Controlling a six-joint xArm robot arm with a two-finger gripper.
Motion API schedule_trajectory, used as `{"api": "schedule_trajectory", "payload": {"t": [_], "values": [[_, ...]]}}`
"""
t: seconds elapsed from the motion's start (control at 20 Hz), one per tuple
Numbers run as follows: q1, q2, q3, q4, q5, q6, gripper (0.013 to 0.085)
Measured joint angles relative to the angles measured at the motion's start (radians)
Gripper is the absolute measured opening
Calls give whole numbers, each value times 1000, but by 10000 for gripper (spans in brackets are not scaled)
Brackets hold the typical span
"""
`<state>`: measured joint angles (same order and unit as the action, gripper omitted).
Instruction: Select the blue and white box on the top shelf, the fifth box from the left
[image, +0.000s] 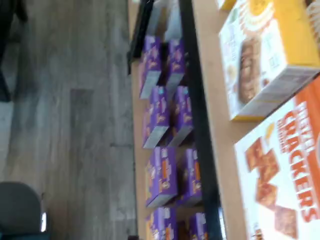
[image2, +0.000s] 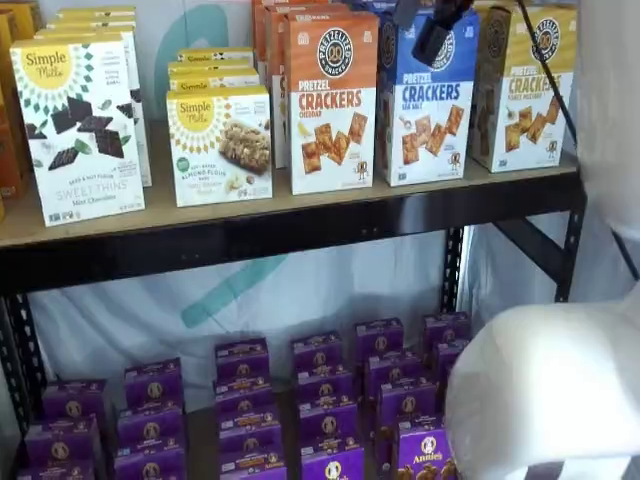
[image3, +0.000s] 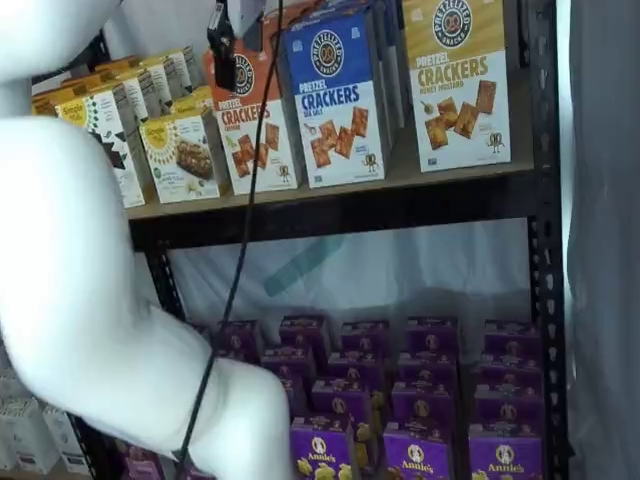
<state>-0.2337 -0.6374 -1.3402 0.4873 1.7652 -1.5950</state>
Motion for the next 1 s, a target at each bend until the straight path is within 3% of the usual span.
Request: {"api": "schedule_trajectory", "payload": {"t": [0.6, 1.0], "values": [[-95, 84, -88, 81, -47, -51, 850], [-99, 192, -186, 62, -49, -70, 850]]}}
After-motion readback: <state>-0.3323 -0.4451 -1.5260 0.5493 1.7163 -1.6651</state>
